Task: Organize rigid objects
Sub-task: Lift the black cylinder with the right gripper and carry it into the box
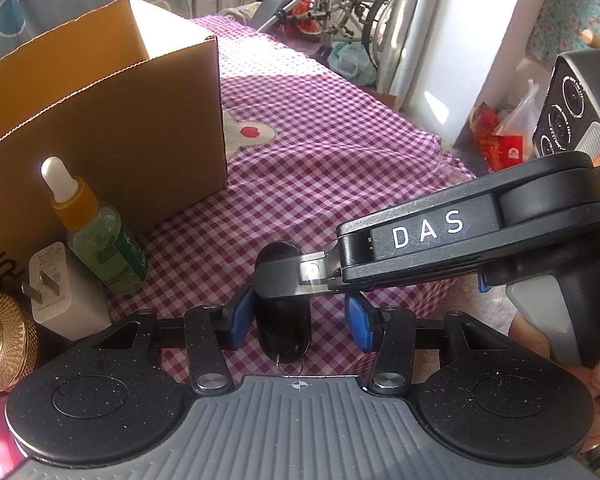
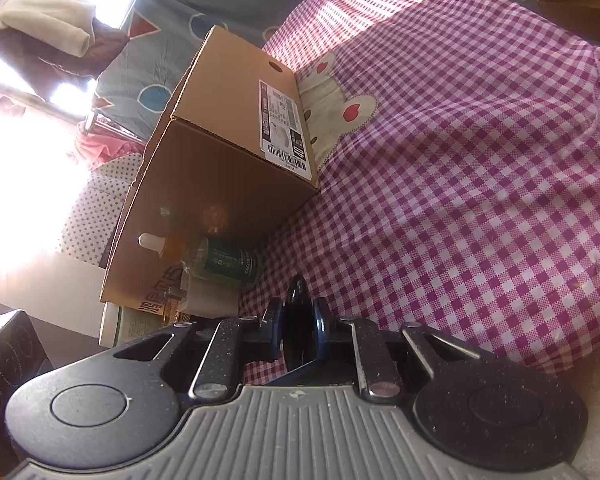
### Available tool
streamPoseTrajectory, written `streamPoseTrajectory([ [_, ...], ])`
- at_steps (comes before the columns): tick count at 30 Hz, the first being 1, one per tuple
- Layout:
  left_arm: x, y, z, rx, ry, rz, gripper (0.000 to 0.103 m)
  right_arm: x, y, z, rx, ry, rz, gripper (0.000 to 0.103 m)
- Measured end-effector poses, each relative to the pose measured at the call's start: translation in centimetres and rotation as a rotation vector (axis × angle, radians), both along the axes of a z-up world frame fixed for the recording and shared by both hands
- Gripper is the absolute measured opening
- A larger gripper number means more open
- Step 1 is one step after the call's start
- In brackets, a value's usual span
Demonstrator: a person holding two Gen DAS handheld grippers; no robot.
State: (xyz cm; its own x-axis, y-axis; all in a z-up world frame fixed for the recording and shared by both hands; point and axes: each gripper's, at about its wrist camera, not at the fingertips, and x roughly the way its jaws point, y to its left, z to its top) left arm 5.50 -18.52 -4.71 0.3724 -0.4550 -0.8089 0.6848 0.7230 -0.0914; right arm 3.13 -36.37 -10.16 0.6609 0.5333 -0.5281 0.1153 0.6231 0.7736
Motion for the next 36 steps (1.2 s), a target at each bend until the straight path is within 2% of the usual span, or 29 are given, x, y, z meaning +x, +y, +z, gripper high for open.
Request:
streamPoseTrajectory([
  [11,-1.4,0.7,2.0,-0.033,-0.051,-0.009,0.048,-2.0,0.4,2.8,-0.028,-0.052,-0.013,0.017],
  [17,-2.6,1.5,4.1,-0.068,-0.100,-0.011,0.048,-3.3,1.1,5.8,-0.063,-0.112,-0.020,0.017],
  [22,-3.2,2.8,7.1,-0.104,-0.173,0.009,0.048,-3.2,2.4,9.1,-0.093,-0.185,-0.001,0.017],
  [29,-1.3,5.7,11.7,-0.129,-0.271,0.108,0.048,1.0,5.4,14.9,-0.133,-0.313,0.127,0.017],
  [32,0.6,6.9,13.2,-0.117,-0.285,0.167,0.048,4.7,6.7,16.7,-0.122,-0.316,0.208,0.017],
  [36,4.8,8.2,14.1,-0.086,-0.244,0.242,0.048,11.2,9.1,17.8,-0.102,-0.250,0.312,0.017],
])
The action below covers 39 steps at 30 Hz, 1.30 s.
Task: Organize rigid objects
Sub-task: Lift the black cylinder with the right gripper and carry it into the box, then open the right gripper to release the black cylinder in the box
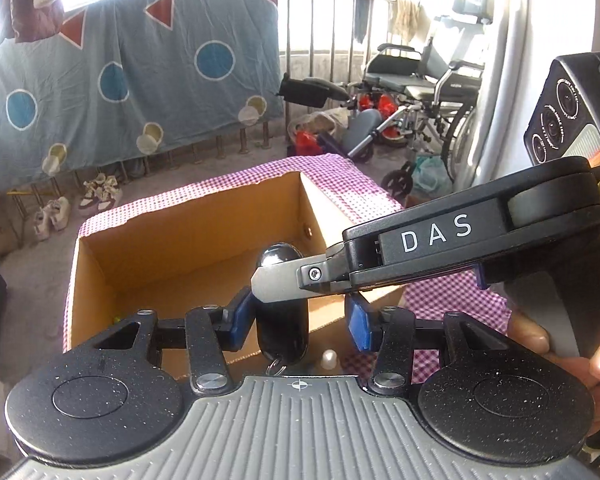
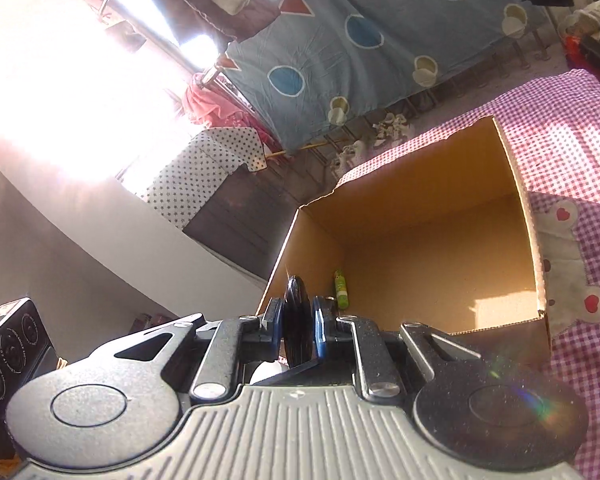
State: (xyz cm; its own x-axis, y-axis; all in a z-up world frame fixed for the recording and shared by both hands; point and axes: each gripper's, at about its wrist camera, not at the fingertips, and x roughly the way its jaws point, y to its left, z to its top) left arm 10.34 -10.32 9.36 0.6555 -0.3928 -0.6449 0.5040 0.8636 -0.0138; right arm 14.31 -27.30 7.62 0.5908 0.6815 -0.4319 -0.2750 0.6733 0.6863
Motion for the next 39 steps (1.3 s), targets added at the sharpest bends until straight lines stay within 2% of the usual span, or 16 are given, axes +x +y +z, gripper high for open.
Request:
streamPoseTrajectory([
  [4,5.8,1.1,-0.8,0.015,0.111,0.053,0.048,6.9,2.1,-0.6,-0.005,0.119,0.063,0.017],
  [8,10.8,2.6,-2.9,0.029,0.223,0.105,0.049,13.9,4.0,-3.3,0.016,0.272,0.100,0.017],
  [10,12.6,3.5,-4.0,0.043,0.265,0.145,0.049,16.3,4.7,-4.5,0.019,0.317,0.107,0.017],
  [14,14.5,4.3,-5.5,0.110,0.289,0.228,0.050,21.1,6.7,-6.9,-0.021,0.382,0.121,0.017],
  [21,15.1,5.7,-5.6,0.108,0.304,0.294,0.052,25.0,9.3,-10.9,-0.041,0.466,0.142,0.020],
  [26,14.6,6.0,-5.0,0.087,0.301,0.300,0.053,25.0,8.9,-11.4,-0.056,0.469,0.105,0.021],
  [31,13.3,6.4,-3.7,0.050,0.279,0.284,0.054,22.6,6.7,-8.8,-0.018,0.409,0.084,0.021],
  [37,9.8,7.1,-0.9,-0.017,0.220,0.248,0.057,16.5,2.4,-4.3,0.062,0.279,0.041,0.021],
  [39,8.2,7.2,0.0,-0.039,0.197,0.229,0.059,12.8,0.3,-2.6,0.086,0.212,0.022,0.021],
])
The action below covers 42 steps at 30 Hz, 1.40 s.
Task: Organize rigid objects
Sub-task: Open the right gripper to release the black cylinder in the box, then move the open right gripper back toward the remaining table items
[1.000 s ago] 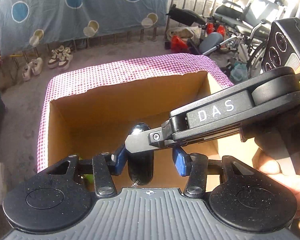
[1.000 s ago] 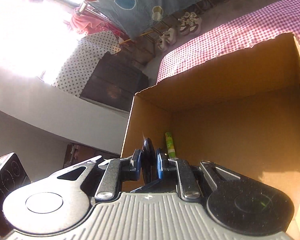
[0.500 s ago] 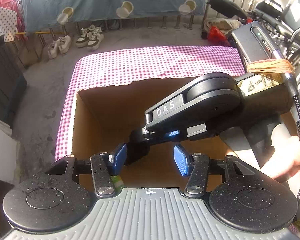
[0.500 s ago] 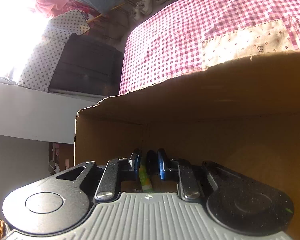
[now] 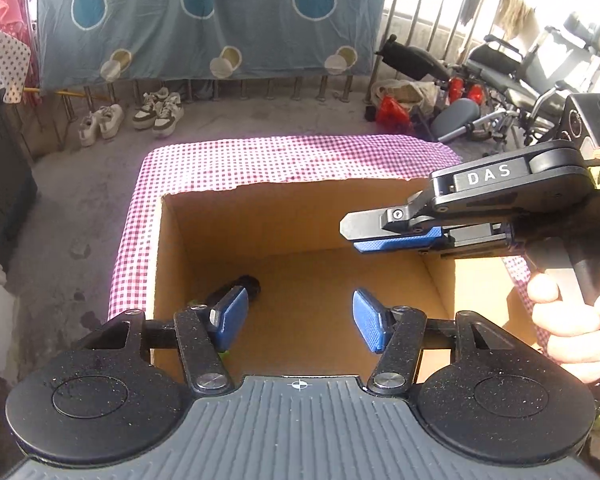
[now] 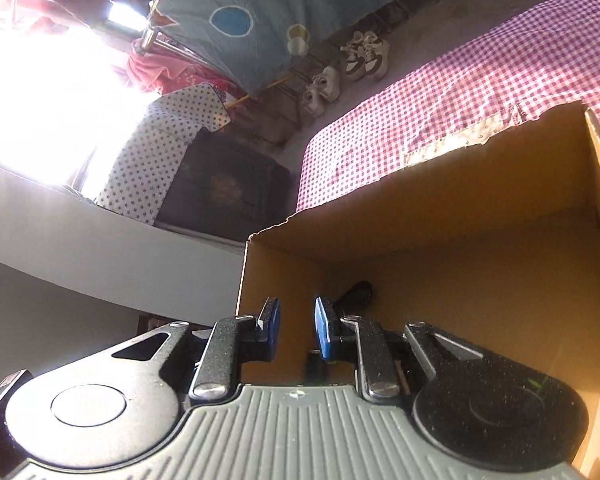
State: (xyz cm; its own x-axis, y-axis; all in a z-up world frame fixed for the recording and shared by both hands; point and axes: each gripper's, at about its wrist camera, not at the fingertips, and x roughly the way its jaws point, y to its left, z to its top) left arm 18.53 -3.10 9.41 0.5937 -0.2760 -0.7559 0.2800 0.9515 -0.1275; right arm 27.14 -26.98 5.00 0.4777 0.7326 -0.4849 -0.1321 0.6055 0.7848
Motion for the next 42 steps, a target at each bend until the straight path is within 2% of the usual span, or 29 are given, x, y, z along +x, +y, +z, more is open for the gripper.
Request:
streamPoseTrajectory([
  [4,-3.7,0.1,1.4,-0.028,-0.054,-0.050,0.067,-7.7,-2.9,2.0,0.009,-0.121,-0.056,0.021],
  [7,-6.1,0.1,1.4,-0.042,-0.076,-0.086,0.071,-13.3,-4.1,2.1,0.001,-0.192,-0.096,0.021],
  [10,-8.5,-0.1,0.6,-0.053,-0.085,-0.125,0.077,-19.0,-4.3,0.3,-0.008,-0.233,-0.160,0.021],
  [15,-11.6,-1.5,-2.4,-0.027,-0.073,-0.176,0.080,-24.3,-3.8,-4.5,-0.025,-0.171,-0.245,0.021],
  [20,-13.7,-2.8,-5.5,0.003,-0.020,-0.220,0.081,-26.8,-2.4,-7.4,-0.060,-0.105,-0.255,0.021],
  [26,-15.5,-4.0,-8.3,0.031,0.014,-0.228,0.082,-28.2,-1.8,-8.4,-0.109,-0.089,-0.240,0.021],
  [30,-16.6,-5.0,-9.9,0.065,0.001,-0.246,0.082,-28.0,-1.9,-9.0,-0.129,-0.077,-0.239,0.026],
  [32,-17.0,-5.5,-10.5,0.076,-0.009,-0.253,0.082,-28.0,-2.1,-9.2,-0.147,-0.078,-0.243,0.042],
  [33,-17.3,-5.7,-10.8,0.083,-0.012,-0.257,0.082,-28.0,-2.1,-9.2,-0.157,-0.081,-0.244,0.045],
  [39,-18.1,-6.2,-11.8,0.130,-0.069,-0.256,0.082,-27.0,-1.2,-10.0,-0.239,-0.097,-0.206,0.045],
  [42,-18.0,-6.4,-11.9,0.152,-0.113,-0.259,0.076,-26.1,-0.2,-10.3,-0.290,-0.102,-0.174,0.044],
])
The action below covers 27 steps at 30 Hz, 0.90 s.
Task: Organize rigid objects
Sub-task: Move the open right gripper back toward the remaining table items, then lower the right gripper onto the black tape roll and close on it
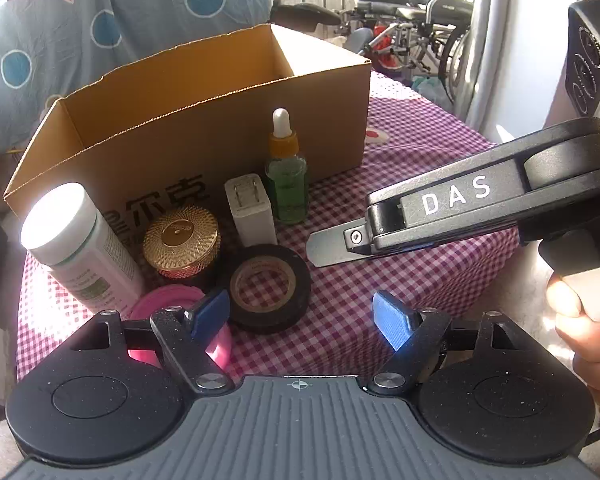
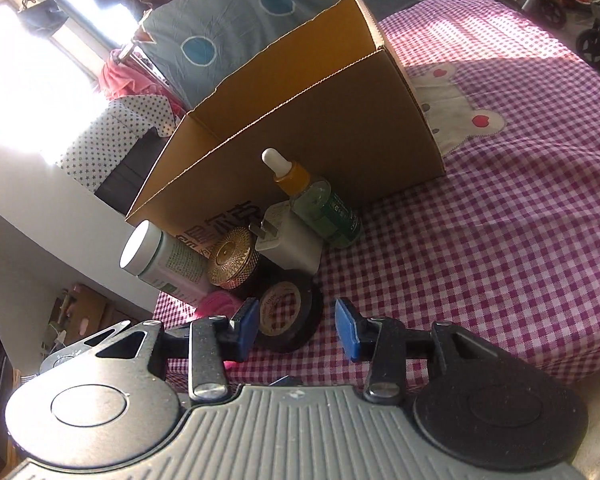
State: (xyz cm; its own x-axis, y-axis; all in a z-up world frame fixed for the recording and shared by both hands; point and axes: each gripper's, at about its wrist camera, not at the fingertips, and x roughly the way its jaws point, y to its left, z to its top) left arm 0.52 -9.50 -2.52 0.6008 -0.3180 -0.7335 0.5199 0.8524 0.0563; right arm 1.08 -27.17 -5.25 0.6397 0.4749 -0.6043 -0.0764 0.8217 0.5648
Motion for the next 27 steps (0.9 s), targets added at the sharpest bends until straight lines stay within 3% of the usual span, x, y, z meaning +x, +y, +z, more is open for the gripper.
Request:
streamPoseTrajectory([
  [6,0.9,-0.3,-0.7,0.002,0.006,-0.040,0.062,2.5,2.7,-0.6,-0.137,0.014,0.060,0.031],
  [12,1.1,-0.3,-0.9,-0.018,0.024,-0.058,0.059,3.8,4.9,-1.2,-0.265,0.022,0.115,0.022],
  [21,0.7,-0.5,-0.7,-0.025,0.006,-0.081,0.060,2.9,3.4,-1.0,-0.273,0.034,0.072,0.020],
  [27,1.3,-1.2,-1.0,-0.019,0.033,-0.103,0.070,1.6,0.9,-1.2,-0.243,0.048,0.004,0.020],
])
